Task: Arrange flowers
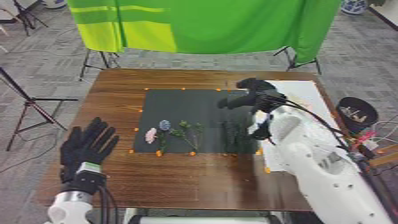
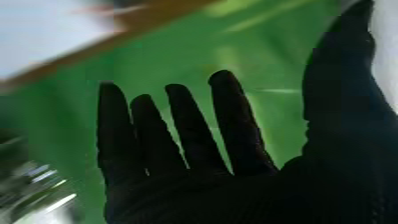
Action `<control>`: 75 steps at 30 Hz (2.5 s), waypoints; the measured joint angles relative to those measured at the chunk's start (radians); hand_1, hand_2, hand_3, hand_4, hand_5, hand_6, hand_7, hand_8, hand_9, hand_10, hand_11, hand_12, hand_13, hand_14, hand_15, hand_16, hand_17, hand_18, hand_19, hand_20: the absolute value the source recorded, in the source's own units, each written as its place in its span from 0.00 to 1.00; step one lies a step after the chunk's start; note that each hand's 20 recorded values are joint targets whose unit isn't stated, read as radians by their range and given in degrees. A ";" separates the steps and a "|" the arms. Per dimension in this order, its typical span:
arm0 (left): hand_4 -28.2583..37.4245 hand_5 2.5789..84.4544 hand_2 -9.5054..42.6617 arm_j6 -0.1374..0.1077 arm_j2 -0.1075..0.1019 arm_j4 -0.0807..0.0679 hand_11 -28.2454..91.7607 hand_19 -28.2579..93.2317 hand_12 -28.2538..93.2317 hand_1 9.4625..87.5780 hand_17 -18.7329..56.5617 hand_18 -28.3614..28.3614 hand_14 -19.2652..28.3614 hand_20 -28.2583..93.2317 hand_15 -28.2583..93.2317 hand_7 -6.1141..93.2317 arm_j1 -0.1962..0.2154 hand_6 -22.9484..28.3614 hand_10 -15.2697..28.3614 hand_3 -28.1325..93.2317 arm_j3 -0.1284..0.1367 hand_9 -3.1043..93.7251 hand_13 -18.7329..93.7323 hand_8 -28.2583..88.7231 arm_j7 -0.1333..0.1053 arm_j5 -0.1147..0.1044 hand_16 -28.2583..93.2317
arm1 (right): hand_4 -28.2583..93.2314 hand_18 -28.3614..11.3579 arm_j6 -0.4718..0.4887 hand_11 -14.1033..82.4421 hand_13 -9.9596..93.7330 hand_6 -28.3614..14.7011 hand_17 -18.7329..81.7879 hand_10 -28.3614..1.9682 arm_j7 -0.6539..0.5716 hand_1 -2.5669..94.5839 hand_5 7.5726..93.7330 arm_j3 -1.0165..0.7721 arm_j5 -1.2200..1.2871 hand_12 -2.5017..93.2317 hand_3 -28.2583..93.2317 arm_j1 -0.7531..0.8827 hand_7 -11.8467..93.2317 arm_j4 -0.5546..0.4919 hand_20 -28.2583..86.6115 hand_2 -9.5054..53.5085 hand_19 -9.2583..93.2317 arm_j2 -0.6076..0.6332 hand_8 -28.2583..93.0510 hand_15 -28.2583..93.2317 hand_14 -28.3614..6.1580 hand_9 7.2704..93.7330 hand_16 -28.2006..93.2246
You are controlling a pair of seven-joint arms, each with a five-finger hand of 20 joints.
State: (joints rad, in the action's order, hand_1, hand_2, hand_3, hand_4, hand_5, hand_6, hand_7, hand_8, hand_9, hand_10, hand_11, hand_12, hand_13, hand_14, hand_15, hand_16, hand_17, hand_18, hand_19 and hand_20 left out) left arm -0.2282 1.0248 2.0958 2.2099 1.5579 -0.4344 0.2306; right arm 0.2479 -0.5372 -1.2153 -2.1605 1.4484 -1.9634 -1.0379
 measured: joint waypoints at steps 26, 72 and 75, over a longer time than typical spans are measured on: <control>0.00 0.52 0.49 -0.008 0.004 0.009 0.46 0.57 0.34 0.23 0.16 0.79 0.76 0.37 0.61 0.21 -0.011 0.64 0.70 0.81 -0.009 0.40 0.40 0.18 -0.046 -0.003 0.19 | 0.00 0.28 0.003 0.23 0.37 0.55 0.30 0.51 -0.230 0.46 0.39 -0.243 0.003 0.10 0.94 0.269 0.25 0.037 0.35 0.07 0.48 0.172 0.13 0.27 0.40 0.31 0.37; 0.00 0.52 0.49 -0.010 0.026 0.006 0.46 0.57 0.34 0.23 0.16 0.79 0.77 0.37 0.62 0.20 -0.006 0.64 0.71 0.81 -0.025 0.40 0.40 0.18 0.006 0.001 0.18 | 0.00 0.32 -0.412 0.21 0.85 0.75 0.46 0.68 0.194 0.71 0.78 0.388 -0.252 0.40 0.83 -0.104 0.31 0.075 0.45 0.00 0.83 0.021 0.21 0.41 0.70 0.94 0.61; 0.00 0.53 0.49 -0.010 0.026 0.005 0.46 0.57 0.34 0.23 0.16 0.79 0.77 0.37 0.61 0.20 -0.012 0.65 0.71 0.81 -0.030 0.40 0.40 0.18 0.011 0.001 0.18 | 0.00 0.30 -0.407 0.20 0.85 0.74 0.46 0.66 0.193 0.71 0.78 0.442 -0.258 0.40 0.84 -0.165 0.31 0.100 0.45 0.00 0.83 -0.026 0.21 0.41 0.69 0.94 0.60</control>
State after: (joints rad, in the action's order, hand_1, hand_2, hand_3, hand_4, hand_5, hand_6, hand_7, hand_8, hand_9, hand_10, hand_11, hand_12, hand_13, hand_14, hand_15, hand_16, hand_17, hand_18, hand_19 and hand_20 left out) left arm -0.2384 1.0506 2.1006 2.1983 1.5278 -0.4236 0.2316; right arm -0.1595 -0.3441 -0.7733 -2.4181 1.2833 -1.8633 -1.0640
